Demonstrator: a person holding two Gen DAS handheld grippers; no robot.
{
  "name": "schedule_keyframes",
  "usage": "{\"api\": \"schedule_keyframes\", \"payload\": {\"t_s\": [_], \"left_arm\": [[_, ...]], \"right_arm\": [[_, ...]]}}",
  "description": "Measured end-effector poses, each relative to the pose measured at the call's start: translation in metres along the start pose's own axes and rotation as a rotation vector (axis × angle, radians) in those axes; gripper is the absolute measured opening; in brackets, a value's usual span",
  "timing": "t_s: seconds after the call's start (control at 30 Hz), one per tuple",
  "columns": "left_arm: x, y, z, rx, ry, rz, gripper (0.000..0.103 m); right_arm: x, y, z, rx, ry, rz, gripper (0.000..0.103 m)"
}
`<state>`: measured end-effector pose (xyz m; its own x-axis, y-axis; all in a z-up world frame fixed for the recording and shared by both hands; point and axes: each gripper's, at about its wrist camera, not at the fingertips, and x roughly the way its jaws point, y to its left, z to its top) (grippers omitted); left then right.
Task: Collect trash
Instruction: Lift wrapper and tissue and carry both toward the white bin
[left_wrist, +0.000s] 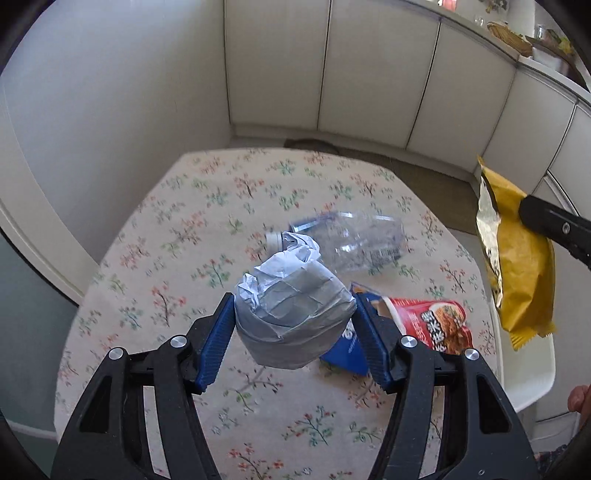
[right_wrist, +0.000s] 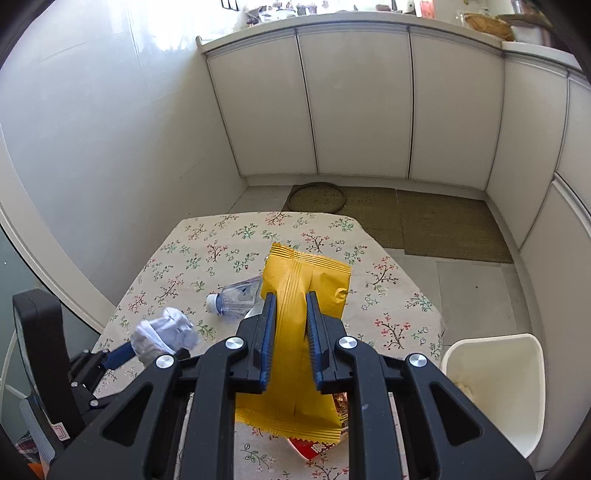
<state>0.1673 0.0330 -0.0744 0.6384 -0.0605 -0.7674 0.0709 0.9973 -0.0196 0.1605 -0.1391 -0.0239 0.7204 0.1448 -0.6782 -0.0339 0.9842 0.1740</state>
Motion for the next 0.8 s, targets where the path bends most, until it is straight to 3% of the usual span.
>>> {"api": "schedule_keyframes", "payload": {"t_s": [0.13,0.4,0.6,0.8], "left_arm": [[-0.026,-0.008,0.009,0.032,-0.168,0.021,0.06],[-0.078,-0.043,0.021,0.068,-0.444,-0.049,0.06],[-0.103,-0.079,0.026,0.072,-0.512,-0.127,0.06],[-0.118,-0.12,0.028,0.093,-0.547,-0.206,0.06]], "right_arm": [[-0.014,-0.003,-0.001,-0.001,-0.078,-0.041,0.016],[-0.056,-0.014,-0.006,-0.021,-0.27,-0.163,0.016],[-0.083,-0.038,-0.013,-0.012,-0.356,-0.253,0.016],[-0.1,-0.074,-0.023,0.022,-0.385,-0.339,0.017]]}}
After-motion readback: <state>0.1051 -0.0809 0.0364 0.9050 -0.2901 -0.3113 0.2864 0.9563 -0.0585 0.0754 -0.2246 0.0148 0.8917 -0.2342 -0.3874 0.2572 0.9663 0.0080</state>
